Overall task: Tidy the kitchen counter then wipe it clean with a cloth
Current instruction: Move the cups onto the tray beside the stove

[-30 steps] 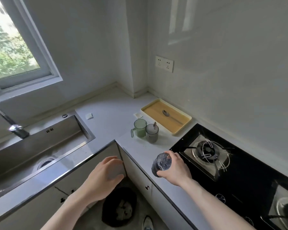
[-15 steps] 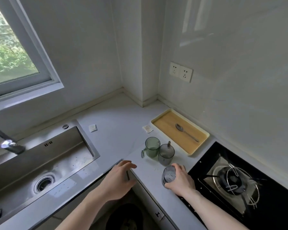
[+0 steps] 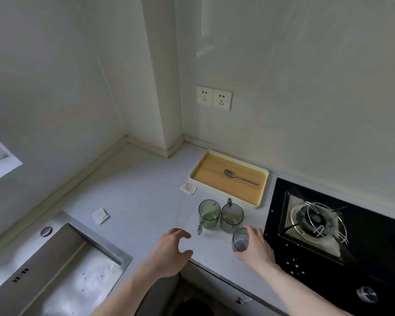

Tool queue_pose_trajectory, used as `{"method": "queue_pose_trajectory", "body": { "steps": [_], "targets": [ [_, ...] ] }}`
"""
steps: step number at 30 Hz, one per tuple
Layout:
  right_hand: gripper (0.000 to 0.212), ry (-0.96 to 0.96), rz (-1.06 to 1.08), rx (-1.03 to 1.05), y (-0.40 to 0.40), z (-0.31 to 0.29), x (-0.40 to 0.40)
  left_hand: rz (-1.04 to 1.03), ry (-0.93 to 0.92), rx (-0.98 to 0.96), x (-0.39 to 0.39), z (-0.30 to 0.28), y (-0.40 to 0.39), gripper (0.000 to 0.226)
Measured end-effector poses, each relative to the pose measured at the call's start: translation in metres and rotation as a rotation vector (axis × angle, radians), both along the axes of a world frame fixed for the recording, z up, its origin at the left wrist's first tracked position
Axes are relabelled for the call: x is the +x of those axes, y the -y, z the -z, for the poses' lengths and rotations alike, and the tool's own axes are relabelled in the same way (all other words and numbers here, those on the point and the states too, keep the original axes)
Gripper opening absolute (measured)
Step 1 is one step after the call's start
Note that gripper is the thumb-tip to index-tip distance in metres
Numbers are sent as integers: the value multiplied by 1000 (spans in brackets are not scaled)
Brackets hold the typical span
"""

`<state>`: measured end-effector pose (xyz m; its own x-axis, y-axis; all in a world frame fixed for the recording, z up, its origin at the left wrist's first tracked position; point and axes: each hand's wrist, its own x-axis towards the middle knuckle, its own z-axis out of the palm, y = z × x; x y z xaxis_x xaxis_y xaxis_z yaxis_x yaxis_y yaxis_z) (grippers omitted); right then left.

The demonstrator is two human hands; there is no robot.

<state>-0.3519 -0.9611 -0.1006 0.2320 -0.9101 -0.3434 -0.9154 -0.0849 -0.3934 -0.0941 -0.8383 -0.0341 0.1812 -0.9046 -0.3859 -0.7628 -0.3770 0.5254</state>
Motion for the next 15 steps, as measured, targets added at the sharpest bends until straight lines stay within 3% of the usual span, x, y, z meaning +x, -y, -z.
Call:
{"method": "queue_pose_trajectory", "body": {
  "steps": [8,15],
  "targets": [
    [114,78,124,-6,-9,-5,5,-17,-82,139,11,24,47,58],
    [106,198,83,-69,20,-28,-3,-166,-167,252,0,55,92,59]
  ]
}}
